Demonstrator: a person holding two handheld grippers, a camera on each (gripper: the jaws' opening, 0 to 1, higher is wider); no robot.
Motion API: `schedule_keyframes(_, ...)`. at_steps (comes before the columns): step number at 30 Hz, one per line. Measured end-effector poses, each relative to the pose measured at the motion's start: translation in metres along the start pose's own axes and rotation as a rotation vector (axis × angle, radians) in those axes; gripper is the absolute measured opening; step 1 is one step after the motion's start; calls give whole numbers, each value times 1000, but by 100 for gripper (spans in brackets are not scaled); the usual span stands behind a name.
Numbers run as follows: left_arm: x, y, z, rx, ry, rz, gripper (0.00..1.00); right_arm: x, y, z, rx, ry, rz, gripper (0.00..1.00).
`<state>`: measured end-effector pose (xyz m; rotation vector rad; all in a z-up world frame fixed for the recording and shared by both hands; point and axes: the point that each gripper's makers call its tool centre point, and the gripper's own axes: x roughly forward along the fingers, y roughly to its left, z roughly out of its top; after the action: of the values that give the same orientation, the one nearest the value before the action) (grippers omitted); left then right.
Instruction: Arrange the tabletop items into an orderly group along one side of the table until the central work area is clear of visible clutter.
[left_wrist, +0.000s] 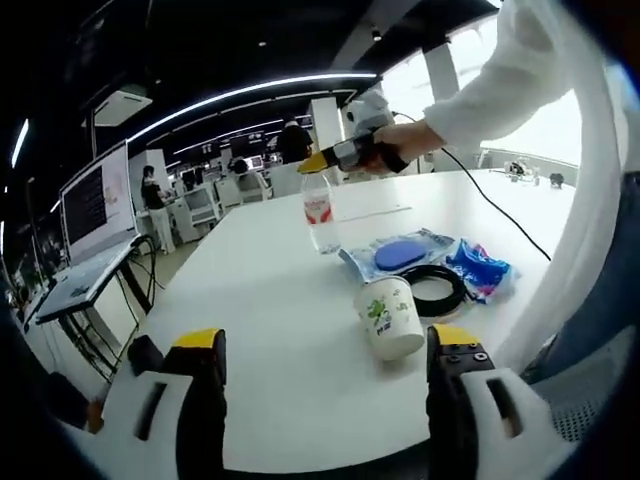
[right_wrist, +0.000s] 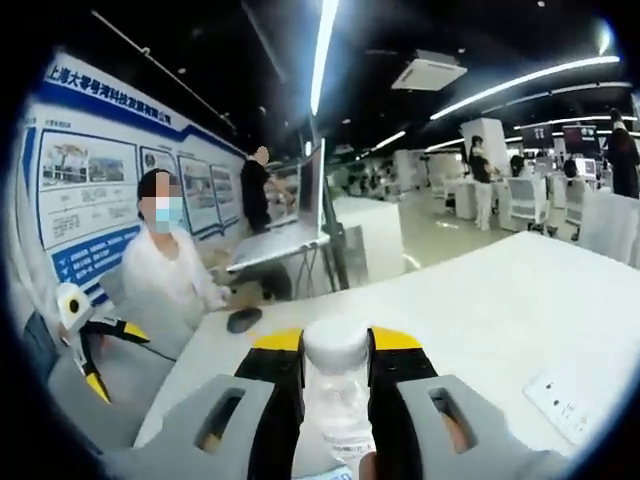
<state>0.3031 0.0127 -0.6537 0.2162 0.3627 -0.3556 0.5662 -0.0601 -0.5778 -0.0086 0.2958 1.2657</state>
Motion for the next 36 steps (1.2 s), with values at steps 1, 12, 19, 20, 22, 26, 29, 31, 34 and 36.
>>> schedule_keyframes(1, 0, 0, -1, 4, 8, -2, 84, 1, -1, -2, -9, 2, 3, 21)
schedule_keyframes(12, 2, -4, -8, 20, 44, -21, 80, 6, -30, -15, 22, 14, -32, 21)
schedule_keyframes(19, 3, -4, -19, 52, 107, -23, 77, 14, -36, -16, 6, 20, 5, 21)
schedule_keyframes(20, 3, -4, -18, 51, 104, -22, 77, 14, -32, -16, -6, 23, 18, 21)
schedule_keyframes(22, 2, -4, -18, 48, 107, -21, 77, 15, -28, -17, -38, 33, 44, 21)
schedule_keyframes(26, 2, -5, -20, 49, 116, -32, 75, 10, -25, -20, -39, 8, 54, 21)
schedule_keyframes(29, 2, -5, -20, 54, 118, -31, 74, 7, -23, -19, -46, -3, 68, 21)
schedule_keyframes(31, 2, -5, -20, 54, 121, -30, 74, 7, -21, -21, -77, 20, 92, 21)
schedule_keyframes(34, 1, -6, -21, 58, 125, -32, 74, 11, -19, -21, -115, 64, 108, 21)
schedule_keyframes(36, 1, -6, -22, 62, 131, -34, 73, 12, -22, -23, -108, 72, 125, 20)
